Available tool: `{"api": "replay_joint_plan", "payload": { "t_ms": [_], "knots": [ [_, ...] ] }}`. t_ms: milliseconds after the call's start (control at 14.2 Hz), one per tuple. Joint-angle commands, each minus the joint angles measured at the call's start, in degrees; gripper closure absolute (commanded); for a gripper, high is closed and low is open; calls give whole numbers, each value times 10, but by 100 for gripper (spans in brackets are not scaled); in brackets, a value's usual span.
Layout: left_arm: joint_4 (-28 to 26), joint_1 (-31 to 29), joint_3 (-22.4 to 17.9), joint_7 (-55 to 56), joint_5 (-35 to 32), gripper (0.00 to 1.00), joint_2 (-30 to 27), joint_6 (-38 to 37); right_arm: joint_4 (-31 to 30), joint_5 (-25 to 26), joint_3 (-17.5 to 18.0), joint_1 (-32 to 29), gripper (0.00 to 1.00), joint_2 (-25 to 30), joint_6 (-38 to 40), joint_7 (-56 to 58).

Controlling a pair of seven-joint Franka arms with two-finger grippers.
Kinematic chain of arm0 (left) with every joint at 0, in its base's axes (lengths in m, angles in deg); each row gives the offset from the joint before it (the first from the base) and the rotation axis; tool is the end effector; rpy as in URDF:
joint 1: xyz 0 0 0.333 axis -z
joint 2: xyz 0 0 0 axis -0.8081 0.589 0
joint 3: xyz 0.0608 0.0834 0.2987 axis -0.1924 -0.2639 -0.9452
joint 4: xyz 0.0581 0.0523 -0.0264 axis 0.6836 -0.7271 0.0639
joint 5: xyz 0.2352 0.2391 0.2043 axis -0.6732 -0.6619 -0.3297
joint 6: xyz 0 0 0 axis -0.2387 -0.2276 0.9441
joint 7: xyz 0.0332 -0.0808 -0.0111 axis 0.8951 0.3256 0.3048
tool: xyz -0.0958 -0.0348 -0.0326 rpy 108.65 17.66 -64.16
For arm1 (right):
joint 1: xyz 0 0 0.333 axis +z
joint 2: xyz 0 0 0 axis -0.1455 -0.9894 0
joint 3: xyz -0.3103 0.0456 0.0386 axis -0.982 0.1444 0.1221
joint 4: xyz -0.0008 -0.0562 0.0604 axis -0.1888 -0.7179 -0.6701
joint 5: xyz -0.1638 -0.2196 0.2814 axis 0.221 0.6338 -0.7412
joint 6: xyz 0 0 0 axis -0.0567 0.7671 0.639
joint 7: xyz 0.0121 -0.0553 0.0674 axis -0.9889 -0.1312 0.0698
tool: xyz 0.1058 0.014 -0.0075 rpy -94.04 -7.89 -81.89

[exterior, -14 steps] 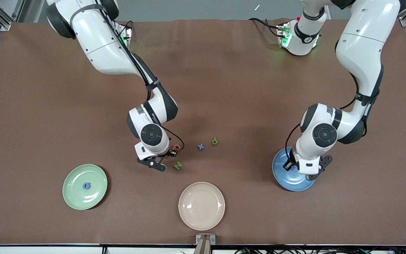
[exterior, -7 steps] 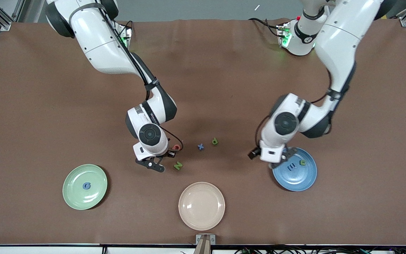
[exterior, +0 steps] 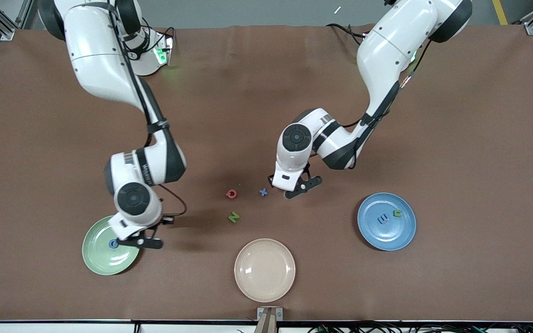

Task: Sort upper and lower case letters into plates
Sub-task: 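Drop the blue e on the blue plate while the right gripper places green B, then grasp the green p with the left gripper while the right gripper reaches pink Q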

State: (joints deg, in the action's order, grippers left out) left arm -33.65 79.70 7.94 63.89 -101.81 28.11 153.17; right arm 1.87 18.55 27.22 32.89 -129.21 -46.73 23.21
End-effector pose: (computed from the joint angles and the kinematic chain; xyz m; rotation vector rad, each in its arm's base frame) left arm 0.5364 -0.4703 0.1990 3.0427 0.6931 -0.0516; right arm 0.7163 0.1575 0.2594 2.8726 -0.0935 -0.0172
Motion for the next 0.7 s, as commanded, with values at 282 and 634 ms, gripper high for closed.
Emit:
{"api": "replay_joint_plan", "payload": {
  "t_ms": [282, 634],
  "knots": [
    [22, 14, -7, 3, -10, 35, 25, -8, -12, -31, 20, -118, 62, -8, -75, 163],
    [22, 15, -19, 2, -10, 38, 30, 17, -14, -45, 21, -92, 8, -7, -68, 141]
  ]
}}
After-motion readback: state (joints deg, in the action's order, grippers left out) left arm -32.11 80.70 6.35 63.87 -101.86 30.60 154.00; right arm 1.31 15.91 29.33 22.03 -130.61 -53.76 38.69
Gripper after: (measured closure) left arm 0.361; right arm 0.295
